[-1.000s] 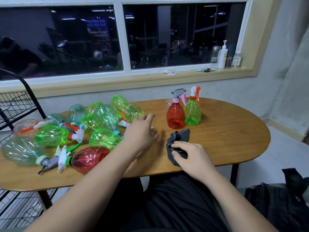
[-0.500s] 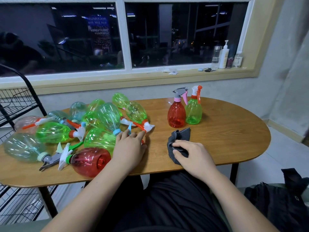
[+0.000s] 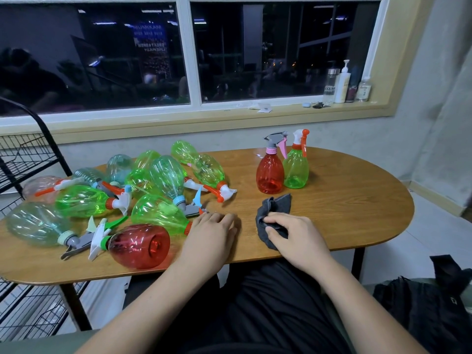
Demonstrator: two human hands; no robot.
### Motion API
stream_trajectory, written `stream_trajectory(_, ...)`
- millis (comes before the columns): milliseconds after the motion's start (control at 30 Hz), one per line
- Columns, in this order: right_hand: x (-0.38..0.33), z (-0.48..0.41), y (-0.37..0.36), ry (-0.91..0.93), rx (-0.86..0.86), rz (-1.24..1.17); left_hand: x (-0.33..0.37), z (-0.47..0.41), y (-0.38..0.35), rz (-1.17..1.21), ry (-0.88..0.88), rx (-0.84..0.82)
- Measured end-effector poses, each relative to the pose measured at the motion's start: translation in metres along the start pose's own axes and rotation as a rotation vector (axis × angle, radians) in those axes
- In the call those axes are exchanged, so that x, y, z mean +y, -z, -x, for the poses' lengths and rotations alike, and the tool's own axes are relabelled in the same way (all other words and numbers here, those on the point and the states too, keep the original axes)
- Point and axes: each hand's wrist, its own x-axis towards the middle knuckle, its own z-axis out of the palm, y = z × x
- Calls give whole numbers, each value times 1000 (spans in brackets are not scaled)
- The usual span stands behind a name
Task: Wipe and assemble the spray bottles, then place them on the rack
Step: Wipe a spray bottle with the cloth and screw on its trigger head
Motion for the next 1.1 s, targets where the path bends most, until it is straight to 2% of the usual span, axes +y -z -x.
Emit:
stream_trajectory(167,0,0,0,3,3,-8,6,8,11,197,-98,3)
stream_trajectory(300,2,0,-1,4,3,-10,-6,11,27,72,-28,100)
stream_trajectory(433,2,0,-1,3,-2,-9,-15,15,26,-108,79,76)
stream_trajectory(733,2,-1,-1,19,12,-2,22,25,11,51,29,0)
stream_trajectory(900,0,-1,-2,1,44,-12,29,21,34,436,-45,102)
stream_trajectory(1000,-1,-1,-1,-7,38,-12,14,15,43,360,-31,225)
stream_trajectory(1100,-3,0,0,-16,35,-15,-7,7,44,253,58,272)
